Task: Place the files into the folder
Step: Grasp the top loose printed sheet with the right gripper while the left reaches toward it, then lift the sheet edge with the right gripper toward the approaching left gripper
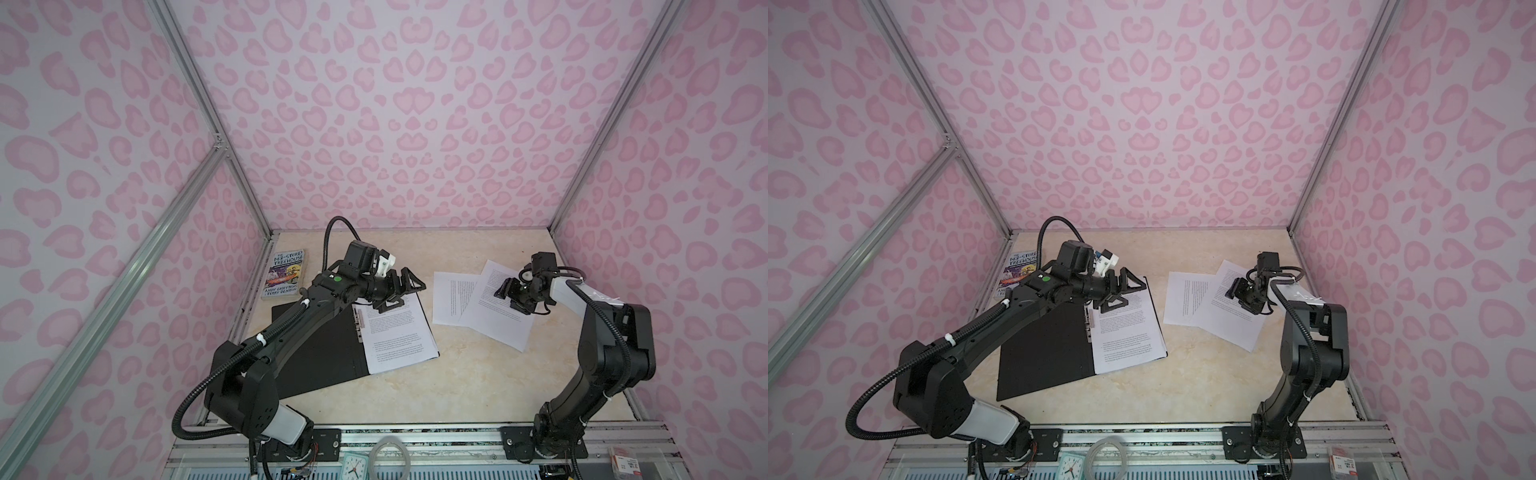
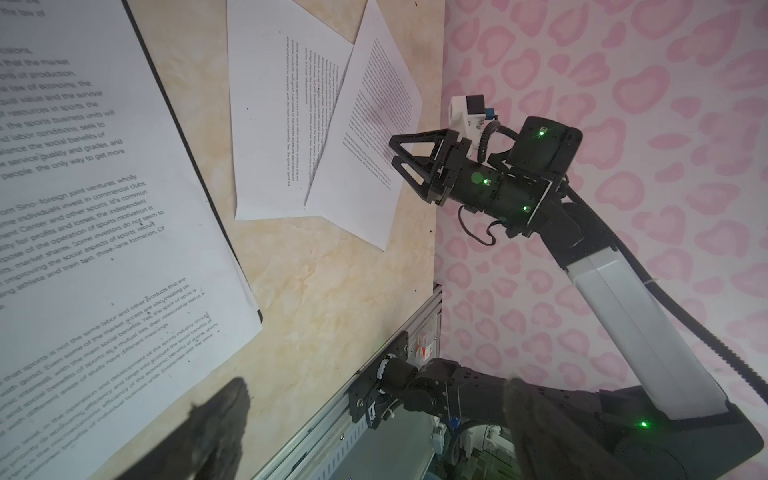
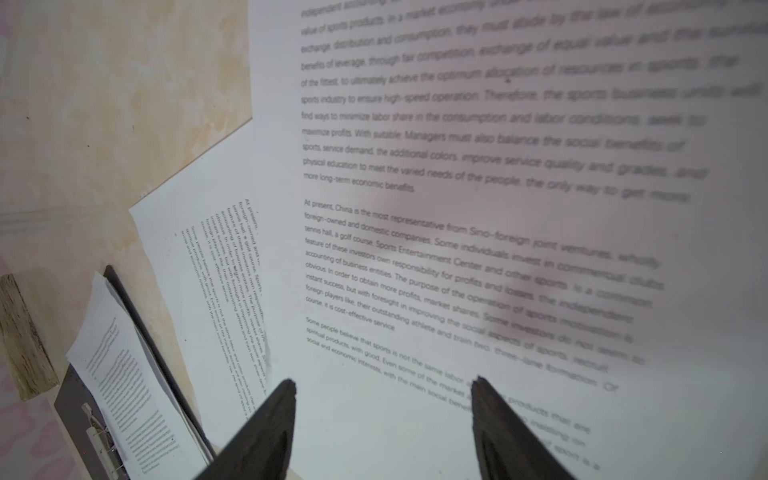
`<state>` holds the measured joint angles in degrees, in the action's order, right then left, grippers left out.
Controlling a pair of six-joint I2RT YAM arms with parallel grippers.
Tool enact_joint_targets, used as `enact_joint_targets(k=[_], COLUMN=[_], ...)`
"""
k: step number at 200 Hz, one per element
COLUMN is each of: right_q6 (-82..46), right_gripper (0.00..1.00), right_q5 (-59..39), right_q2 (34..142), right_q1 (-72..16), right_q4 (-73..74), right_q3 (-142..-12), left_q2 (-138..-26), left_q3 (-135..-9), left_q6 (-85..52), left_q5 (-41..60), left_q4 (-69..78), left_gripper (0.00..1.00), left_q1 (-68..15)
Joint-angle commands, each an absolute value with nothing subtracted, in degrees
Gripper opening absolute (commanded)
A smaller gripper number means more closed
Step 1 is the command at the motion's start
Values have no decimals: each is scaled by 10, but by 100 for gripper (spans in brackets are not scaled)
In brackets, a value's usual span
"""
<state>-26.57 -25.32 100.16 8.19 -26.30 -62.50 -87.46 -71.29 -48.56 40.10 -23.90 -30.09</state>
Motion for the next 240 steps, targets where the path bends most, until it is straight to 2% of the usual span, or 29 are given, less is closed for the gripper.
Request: enact_joint_targets(k=[1,55,162,196,240], right_q6=[-284,-278,-290,-288,-281], right_gripper=[67,68,67,68,68], right_q5=[-250,-235,-255,-269,-277], right_q2=[986,955,955,953,954], right_q1=[104,182,162,162,162], right_q4=[-268,-297,-320,-326,-332], right_q3=[-610,-567,-528,-518,-514], left_q2=[-896,-990,-1256,-1318,-1381], left_q3=[-729,-802,-1026,-1085,-1137], left_q6=[-453,-405,-403,-399,-403], left_q5=[421,405,346,319,335], left_q4=[-255,-295,-252,-236,-235], left_gripper=[96,93,88,89,89], left_q1=[-318,-382,-429,-430,-432])
